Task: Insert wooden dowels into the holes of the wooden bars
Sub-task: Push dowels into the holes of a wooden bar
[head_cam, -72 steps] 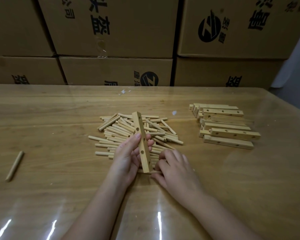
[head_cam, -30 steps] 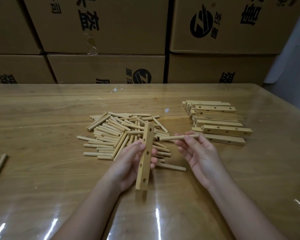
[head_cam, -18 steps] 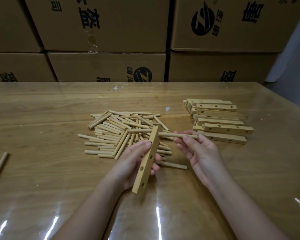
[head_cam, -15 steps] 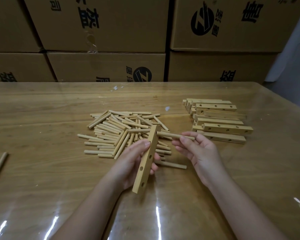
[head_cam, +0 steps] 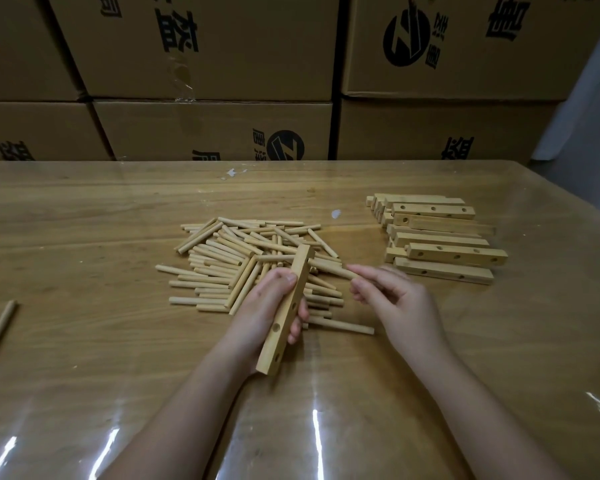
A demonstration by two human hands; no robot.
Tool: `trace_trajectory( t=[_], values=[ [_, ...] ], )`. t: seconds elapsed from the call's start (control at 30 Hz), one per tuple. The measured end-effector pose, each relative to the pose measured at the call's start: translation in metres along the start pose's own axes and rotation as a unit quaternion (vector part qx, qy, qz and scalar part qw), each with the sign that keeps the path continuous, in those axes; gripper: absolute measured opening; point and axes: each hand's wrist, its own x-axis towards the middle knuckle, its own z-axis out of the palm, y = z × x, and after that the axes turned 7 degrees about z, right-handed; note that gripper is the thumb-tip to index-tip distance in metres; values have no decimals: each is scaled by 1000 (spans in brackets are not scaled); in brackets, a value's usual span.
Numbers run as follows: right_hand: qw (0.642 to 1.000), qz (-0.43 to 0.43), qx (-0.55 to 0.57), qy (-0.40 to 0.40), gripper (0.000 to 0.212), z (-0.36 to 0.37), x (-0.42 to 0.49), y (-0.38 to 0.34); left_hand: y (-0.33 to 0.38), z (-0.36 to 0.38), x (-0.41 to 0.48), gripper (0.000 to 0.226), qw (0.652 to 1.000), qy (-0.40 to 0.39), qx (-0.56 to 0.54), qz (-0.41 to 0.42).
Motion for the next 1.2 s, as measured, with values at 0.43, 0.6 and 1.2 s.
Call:
trace_trajectory(
  t=[0.43, 0.6, 1.2],
  values=[
    [973, -152, -159, 75, 22, -6, 5, 0, -5, 9, 1, 21, 1000, 20, -11, 3],
    [965, -173, -180, 86, 22, -6, 6, 1, -2, 15, 0, 32, 1000, 27, 13, 7],
    [965, -156, -197, 74, 19, -7, 7, 0, 0, 17, -1, 26, 999, 11, 42, -6]
  ],
)
